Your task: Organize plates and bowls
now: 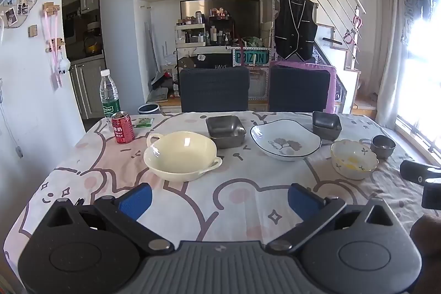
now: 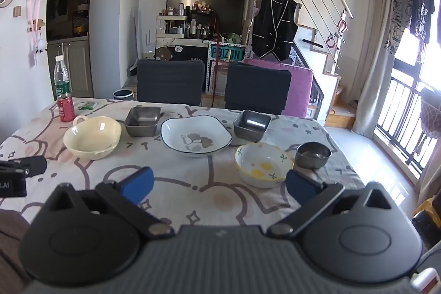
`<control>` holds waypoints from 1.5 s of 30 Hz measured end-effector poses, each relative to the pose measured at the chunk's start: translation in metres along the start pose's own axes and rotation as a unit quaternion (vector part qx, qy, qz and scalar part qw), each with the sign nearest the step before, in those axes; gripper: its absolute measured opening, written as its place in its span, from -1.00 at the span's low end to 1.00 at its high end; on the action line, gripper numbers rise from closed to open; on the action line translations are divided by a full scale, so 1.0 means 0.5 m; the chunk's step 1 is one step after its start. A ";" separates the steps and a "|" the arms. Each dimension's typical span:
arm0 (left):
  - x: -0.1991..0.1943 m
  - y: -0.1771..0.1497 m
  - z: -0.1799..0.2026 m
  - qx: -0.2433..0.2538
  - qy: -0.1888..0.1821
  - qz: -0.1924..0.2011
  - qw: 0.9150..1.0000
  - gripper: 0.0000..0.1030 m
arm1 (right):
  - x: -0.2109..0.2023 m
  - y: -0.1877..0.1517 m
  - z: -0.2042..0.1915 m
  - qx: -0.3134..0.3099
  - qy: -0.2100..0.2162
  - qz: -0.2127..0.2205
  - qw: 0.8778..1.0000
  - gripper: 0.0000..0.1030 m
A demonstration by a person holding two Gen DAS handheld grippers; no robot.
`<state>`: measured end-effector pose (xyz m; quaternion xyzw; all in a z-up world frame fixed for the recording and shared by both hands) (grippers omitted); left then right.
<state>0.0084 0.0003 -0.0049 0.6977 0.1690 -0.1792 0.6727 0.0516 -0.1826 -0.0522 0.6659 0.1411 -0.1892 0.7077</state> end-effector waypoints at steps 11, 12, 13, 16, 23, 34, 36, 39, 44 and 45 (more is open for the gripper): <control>0.000 0.000 0.000 0.002 0.000 -0.004 1.000 1.00 | -0.001 0.000 0.000 -0.003 0.000 -0.001 1.000 1.00; 0.000 0.000 0.000 0.001 0.000 -0.004 1.000 1.00 | -0.001 0.000 0.000 -0.002 0.000 -0.002 1.000 1.00; 0.000 0.000 0.000 0.001 0.000 -0.004 1.000 1.00 | -0.001 0.000 -0.001 -0.003 0.000 -0.002 1.000 1.00; 0.000 0.000 0.001 0.001 -0.001 -0.004 1.000 1.00 | -0.004 0.000 0.000 -0.003 0.000 -0.001 1.000 1.00; 0.000 0.000 0.001 0.001 -0.001 -0.004 1.000 1.00 | 0.000 0.001 -0.002 -0.003 -0.001 -0.003 1.000 1.00; 0.000 0.000 0.001 -0.001 -0.001 -0.004 1.000 1.00 | -0.001 0.002 -0.002 -0.004 -0.001 -0.004 1.000 1.00; 0.000 0.000 0.001 -0.001 -0.002 -0.004 1.000 1.00 | -0.002 0.002 -0.001 -0.004 -0.001 -0.004 1.000 1.00; 0.000 0.000 0.001 -0.001 -0.002 -0.005 1.000 1.00 | 0.002 -0.001 -0.003 -0.005 0.000 -0.004 1.000 1.00; 0.000 0.000 0.001 -0.001 -0.002 -0.005 1.000 1.00 | 0.002 -0.001 -0.003 -0.005 -0.001 -0.005 1.000 1.00; 0.000 0.000 0.001 -0.001 -0.002 -0.005 1.000 1.00 | 0.002 -0.002 -0.004 -0.005 -0.001 -0.005 1.000 1.00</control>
Point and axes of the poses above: each gripper's, at about its wrist camera, not at the fingertips, and x roughly the way its jaws point, z to its right, y to its top, the point moved 1 cm from there along x, roughly the way its jaws point, and after that the axes turned 2 degrees about z, right-handed, at the moved point
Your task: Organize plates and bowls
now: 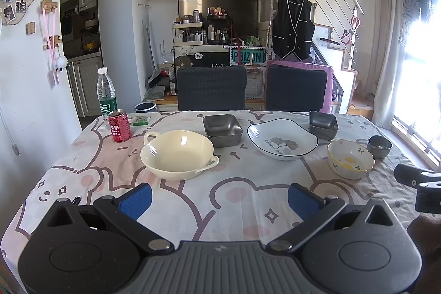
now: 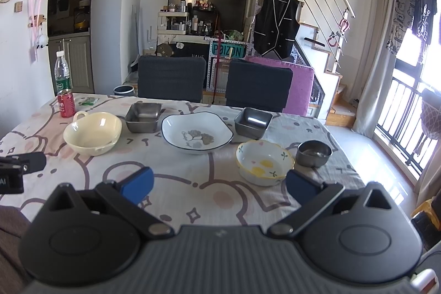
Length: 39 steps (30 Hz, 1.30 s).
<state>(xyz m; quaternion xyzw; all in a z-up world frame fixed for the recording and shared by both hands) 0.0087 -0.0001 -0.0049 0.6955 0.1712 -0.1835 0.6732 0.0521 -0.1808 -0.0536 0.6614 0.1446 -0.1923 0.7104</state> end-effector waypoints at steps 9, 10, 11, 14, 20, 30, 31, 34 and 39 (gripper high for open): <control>0.000 0.000 0.000 -0.001 0.000 0.000 1.000 1.00 | 0.000 0.001 0.000 -0.001 0.000 -0.001 1.000 1.00; 0.000 0.000 0.000 -0.001 0.000 0.000 1.000 1.00 | 0.000 0.001 0.000 -0.001 0.000 -0.001 1.000 1.00; 0.000 0.000 0.000 -0.001 0.000 0.000 1.000 1.00 | 0.001 0.001 0.000 -0.001 0.000 -0.001 1.000 1.00; 0.000 0.000 -0.001 -0.001 0.000 -0.001 1.000 1.00 | 0.001 -0.004 -0.002 -0.001 0.000 -0.001 1.000 1.00; 0.000 0.000 -0.001 -0.001 -0.001 -0.001 1.000 1.00 | 0.001 -0.003 -0.002 -0.001 0.000 -0.001 1.000 1.00; 0.000 0.000 -0.001 -0.002 -0.001 -0.001 1.000 1.00 | 0.001 -0.002 -0.002 -0.002 -0.001 -0.002 1.000 1.00; 0.000 0.000 -0.001 -0.002 -0.001 -0.001 1.000 1.00 | 0.002 -0.003 -0.003 -0.002 -0.001 -0.002 1.000 1.00; 0.000 0.000 -0.001 -0.002 -0.001 -0.001 1.000 1.00 | 0.001 -0.002 -0.002 -0.002 0.000 -0.002 1.000 1.00; 0.000 0.000 -0.001 -0.002 -0.001 -0.001 1.000 1.00 | 0.002 -0.005 -0.004 -0.003 0.000 -0.003 1.000 1.00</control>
Point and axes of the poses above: each gripper's, at about its wrist camera, not at the fingertips, and x roughly the way its jaws point, z to its right, y to its top, the point moved 1 cm from there along x, roughly the way its jaws point, and after that the axes turned 2 degrees about z, right-handed, at the moved point
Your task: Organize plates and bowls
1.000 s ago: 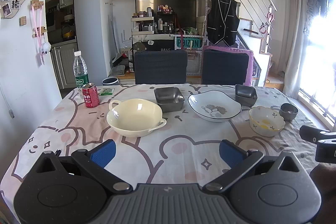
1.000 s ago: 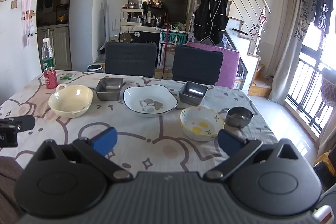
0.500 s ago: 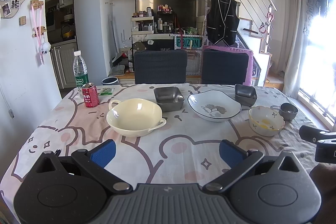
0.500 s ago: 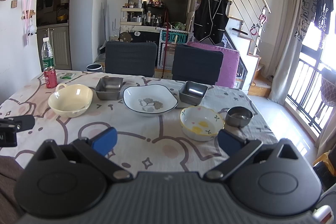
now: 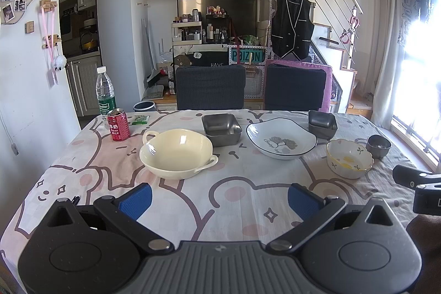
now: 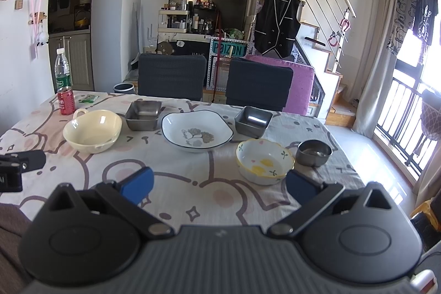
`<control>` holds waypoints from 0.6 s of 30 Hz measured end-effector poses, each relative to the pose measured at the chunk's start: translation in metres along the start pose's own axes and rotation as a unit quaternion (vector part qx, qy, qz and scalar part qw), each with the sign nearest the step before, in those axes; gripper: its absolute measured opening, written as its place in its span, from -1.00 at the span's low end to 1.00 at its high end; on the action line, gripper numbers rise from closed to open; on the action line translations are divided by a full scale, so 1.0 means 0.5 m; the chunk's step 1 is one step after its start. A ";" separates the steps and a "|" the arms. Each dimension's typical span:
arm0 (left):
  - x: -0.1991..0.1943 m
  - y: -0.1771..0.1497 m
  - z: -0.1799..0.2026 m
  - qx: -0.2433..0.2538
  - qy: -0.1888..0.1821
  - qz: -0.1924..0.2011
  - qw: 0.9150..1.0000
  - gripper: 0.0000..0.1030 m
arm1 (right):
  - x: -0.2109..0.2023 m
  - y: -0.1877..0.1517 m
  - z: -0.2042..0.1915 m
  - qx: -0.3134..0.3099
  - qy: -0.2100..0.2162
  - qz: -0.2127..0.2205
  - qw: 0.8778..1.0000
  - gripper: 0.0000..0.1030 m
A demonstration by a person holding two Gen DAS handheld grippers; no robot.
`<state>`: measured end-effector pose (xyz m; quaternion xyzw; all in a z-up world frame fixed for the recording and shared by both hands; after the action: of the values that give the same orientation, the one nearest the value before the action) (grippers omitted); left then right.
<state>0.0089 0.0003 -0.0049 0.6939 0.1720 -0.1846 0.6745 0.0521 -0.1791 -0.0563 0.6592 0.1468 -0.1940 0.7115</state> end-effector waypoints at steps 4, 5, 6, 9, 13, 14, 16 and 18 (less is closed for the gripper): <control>0.000 0.000 0.000 0.000 0.000 0.000 1.000 1.00 | 0.000 0.001 0.000 0.000 0.000 0.000 1.000 1.00; 0.000 0.000 0.000 0.000 0.000 0.000 1.000 1.00 | 0.000 0.001 0.000 0.000 0.000 0.000 1.000 1.00; 0.000 0.000 0.000 0.000 0.000 0.000 1.000 1.00 | 0.001 -0.001 -0.001 0.000 0.000 0.000 1.000 1.00; 0.000 0.000 0.000 -0.001 0.000 0.000 1.000 1.00 | 0.001 -0.001 -0.001 0.000 0.000 0.000 1.000 1.00; 0.000 0.000 0.000 -0.001 0.000 0.000 1.000 1.00 | 0.001 0.000 -0.002 -0.001 0.000 -0.001 1.000 1.00; 0.000 0.000 -0.001 -0.001 0.000 0.000 1.000 1.00 | 0.001 0.000 -0.002 0.000 0.000 -0.001 1.000 1.00; 0.000 0.000 0.000 -0.001 0.000 0.000 1.000 1.00 | 0.005 -0.001 -0.005 0.000 -0.001 -0.002 1.000 1.00; 0.000 0.000 0.000 0.000 0.000 0.000 1.000 1.00 | 0.006 -0.009 -0.001 -0.001 -0.002 -0.004 1.000 1.00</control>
<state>0.0091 0.0005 -0.0049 0.6935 0.1722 -0.1848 0.6747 0.0524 -0.1790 -0.0617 0.6577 0.1482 -0.1978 0.7116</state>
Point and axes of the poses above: each gripper's, at about its wrist camera, not at the fingertips, and x roughly the way its jaws point, z to its right, y to its top, the point moved 1 cm from there along x, roughly the way its jaws point, and after that the axes turned 2 degrees about z, right-handed, at the moved point
